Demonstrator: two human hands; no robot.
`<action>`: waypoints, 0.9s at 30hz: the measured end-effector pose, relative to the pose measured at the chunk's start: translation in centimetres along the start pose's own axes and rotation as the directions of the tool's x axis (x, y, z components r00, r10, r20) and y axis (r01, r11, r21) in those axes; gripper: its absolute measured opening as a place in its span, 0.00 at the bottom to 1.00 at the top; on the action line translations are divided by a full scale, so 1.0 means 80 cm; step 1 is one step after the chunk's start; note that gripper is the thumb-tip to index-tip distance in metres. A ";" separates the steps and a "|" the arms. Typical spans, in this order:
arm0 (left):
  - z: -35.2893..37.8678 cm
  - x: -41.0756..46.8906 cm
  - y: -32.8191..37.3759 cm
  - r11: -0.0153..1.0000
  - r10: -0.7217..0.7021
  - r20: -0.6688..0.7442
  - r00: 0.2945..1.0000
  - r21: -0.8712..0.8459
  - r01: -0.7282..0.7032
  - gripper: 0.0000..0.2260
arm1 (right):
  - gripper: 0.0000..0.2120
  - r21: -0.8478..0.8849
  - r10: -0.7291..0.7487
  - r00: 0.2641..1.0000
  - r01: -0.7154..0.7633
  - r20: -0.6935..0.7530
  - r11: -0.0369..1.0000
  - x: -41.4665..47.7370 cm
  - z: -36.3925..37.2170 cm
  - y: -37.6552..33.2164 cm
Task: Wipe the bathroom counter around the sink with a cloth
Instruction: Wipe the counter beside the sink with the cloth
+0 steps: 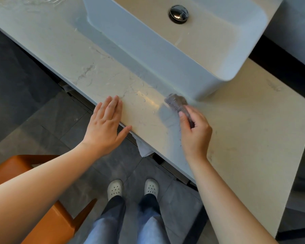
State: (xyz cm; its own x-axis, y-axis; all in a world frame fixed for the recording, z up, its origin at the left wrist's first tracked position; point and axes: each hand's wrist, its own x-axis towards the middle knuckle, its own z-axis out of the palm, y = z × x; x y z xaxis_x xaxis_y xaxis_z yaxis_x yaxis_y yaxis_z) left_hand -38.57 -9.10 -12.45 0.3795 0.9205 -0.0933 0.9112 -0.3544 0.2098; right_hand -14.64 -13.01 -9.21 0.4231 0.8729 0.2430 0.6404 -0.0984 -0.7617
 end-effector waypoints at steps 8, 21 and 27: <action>0.001 0.000 -0.002 1.000 0.006 0.000 1.000 -0.004 -0.006 0.37 | 0.14 -0.208 -0.107 0.990 0.125 0.093 0.970 0.045 0.044 0.026; -0.023 0.009 -0.039 0.989 0.140 0.020 0.990 -0.049 -0.139 0.32 | 0.13 -0.133 -0.111 0.976 0.137 0.187 0.982 -0.026 0.068 -0.007; -0.031 0.014 -0.055 0.977 0.201 0.052 0.978 -0.087 -0.196 0.28 | 0.13 0.042 -0.015 0.939 0.000 0.344 0.999 -0.060 0.043 -0.045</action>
State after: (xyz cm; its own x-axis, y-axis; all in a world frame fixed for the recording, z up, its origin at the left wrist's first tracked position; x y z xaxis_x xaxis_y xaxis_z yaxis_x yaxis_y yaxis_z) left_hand -42.57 -6.11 -11.07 0.5624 0.8208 -0.1001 0.8020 -0.5120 0.3075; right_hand -21.17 -15.16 -9.73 0.1670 0.9854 0.0326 0.6131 -0.0779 -0.7861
